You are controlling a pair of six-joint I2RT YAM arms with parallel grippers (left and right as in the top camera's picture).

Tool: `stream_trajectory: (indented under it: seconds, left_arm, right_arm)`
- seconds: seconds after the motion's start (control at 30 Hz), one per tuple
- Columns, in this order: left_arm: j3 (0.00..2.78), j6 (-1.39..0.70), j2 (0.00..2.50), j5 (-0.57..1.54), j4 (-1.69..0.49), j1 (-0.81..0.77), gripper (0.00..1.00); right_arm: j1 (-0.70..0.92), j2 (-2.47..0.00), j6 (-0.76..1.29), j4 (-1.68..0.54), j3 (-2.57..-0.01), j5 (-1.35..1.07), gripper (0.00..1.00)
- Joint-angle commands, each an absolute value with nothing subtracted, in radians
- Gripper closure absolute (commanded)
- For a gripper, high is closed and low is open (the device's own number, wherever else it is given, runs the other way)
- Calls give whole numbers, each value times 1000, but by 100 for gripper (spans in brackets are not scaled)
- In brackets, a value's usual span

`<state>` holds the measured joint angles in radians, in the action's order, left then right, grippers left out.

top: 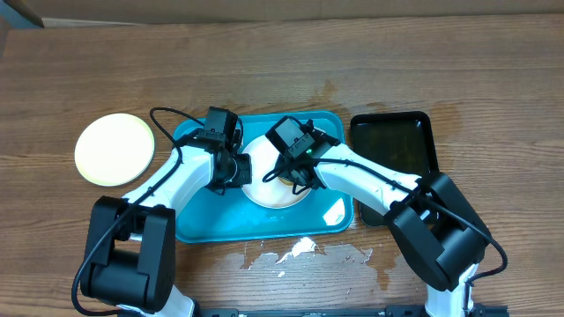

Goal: Clean dirty plates on tray and stack at the side
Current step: 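Scrub the white plate with the sponge while the left gripper holds it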

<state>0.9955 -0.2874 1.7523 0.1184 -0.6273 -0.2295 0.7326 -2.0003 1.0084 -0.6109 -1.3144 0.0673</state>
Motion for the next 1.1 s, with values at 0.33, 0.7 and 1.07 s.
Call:
stream_trajectory:
  seconds: [0.33,0.7,1.07]
  left_arm:
    - [983,-231,1753,67,-658,-229,96]
    - [983,-231,1753,67,-661,-229,96]
    - [983,-231,1753,67,-661,-229,96]
  right_arm:
    - [656,-2028,894,-419,-1263,43,96]
    - [612,-2034,889,-376,-1263,12,96]
    - [618,-2061,884,-315,-1282,4,96]
